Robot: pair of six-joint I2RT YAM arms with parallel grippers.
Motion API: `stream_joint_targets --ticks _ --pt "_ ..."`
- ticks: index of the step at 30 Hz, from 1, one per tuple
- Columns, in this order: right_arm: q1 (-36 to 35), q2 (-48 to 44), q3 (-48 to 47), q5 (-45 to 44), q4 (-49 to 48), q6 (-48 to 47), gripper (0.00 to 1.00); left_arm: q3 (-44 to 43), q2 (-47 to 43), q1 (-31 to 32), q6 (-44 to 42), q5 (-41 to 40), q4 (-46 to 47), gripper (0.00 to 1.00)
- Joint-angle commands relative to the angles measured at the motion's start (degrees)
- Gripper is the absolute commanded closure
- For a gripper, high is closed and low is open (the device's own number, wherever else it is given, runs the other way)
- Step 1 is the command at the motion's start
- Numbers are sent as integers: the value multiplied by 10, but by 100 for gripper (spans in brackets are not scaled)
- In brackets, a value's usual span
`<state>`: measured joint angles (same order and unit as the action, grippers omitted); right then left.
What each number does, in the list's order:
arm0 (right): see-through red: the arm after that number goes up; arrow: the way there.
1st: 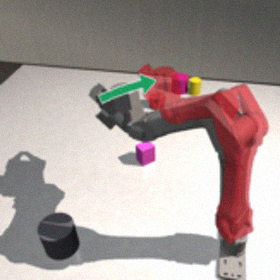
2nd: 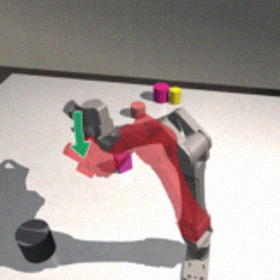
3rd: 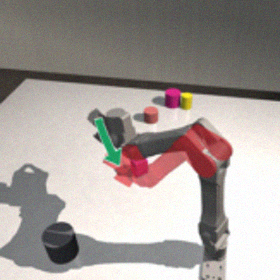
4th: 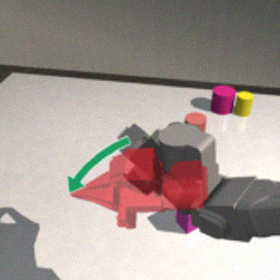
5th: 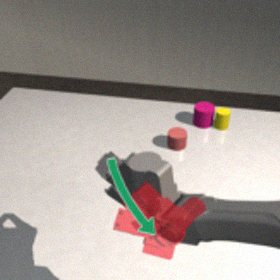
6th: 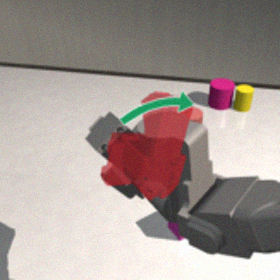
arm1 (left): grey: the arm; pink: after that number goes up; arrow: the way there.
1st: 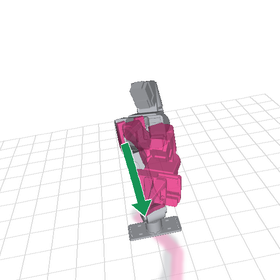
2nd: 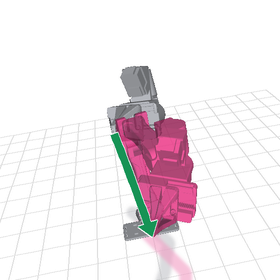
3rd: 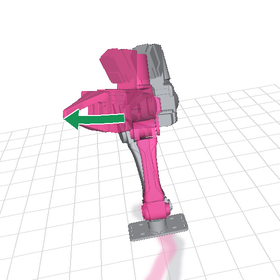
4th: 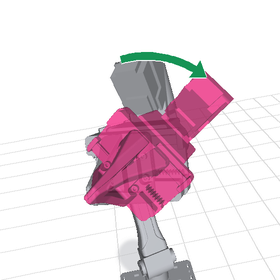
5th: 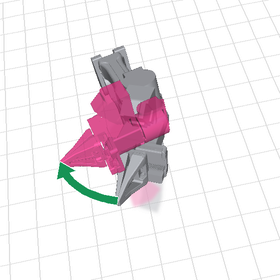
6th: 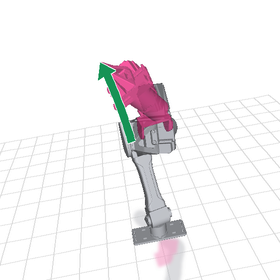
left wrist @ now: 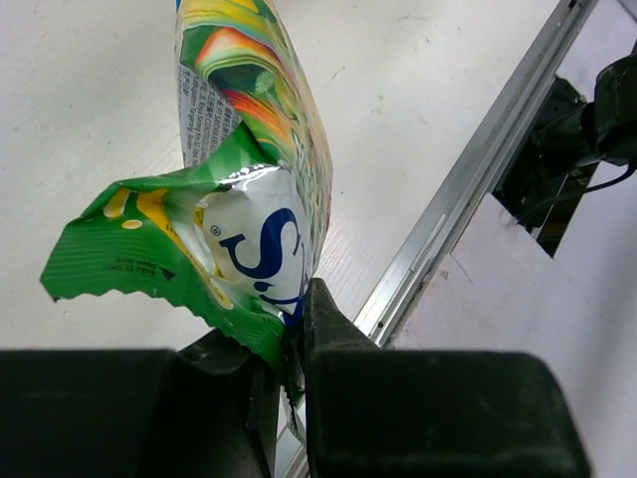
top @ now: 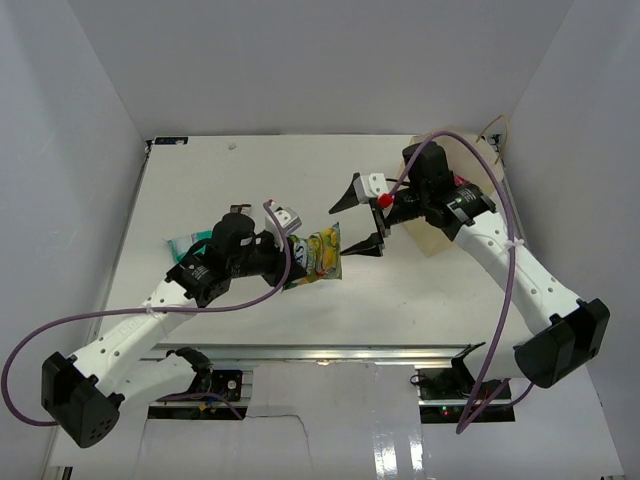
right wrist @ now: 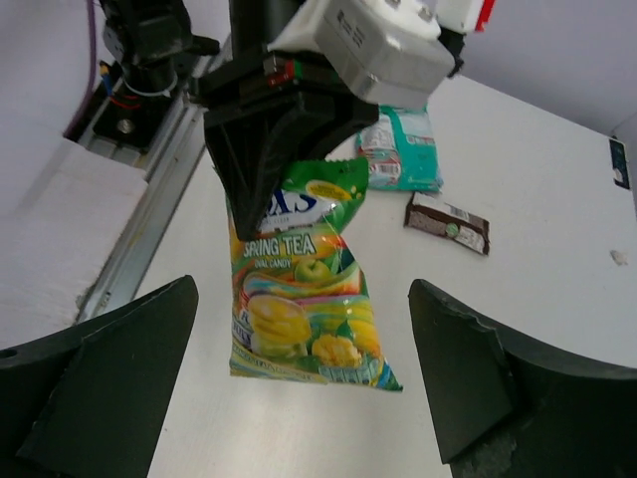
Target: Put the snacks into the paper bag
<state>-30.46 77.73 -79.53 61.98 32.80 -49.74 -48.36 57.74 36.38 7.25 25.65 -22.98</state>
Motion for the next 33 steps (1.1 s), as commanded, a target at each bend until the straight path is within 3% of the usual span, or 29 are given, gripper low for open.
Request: stream_joint_targets --ticks 1,8,16,20,21,26,33 --pt "-25 15 -13 35 13 30 8 -16 -21 24 -18 -41 -12 100" --pt "-54 28 37 -33 -47 63 10 -35 -9 83 -20 -74 -25 100" --pt "-63 80 38 -27 14 10 7 -47 -16 106 -4 -92 -26 100" --pt "-87 80 59 -27 28 -1 0 -50 -20 108 2 -93 -24 100" --pt "-95 80 61 -30 29 -2 2 -50 -21 109 4 -93 -23 100" --pt "-100 73 66 -25 46 -9 32 -53 -28 109 14 -116 -20 98" --pt "-99 50 78 -33 71 -22 62 -31 -60 109 27 -160 7 90"
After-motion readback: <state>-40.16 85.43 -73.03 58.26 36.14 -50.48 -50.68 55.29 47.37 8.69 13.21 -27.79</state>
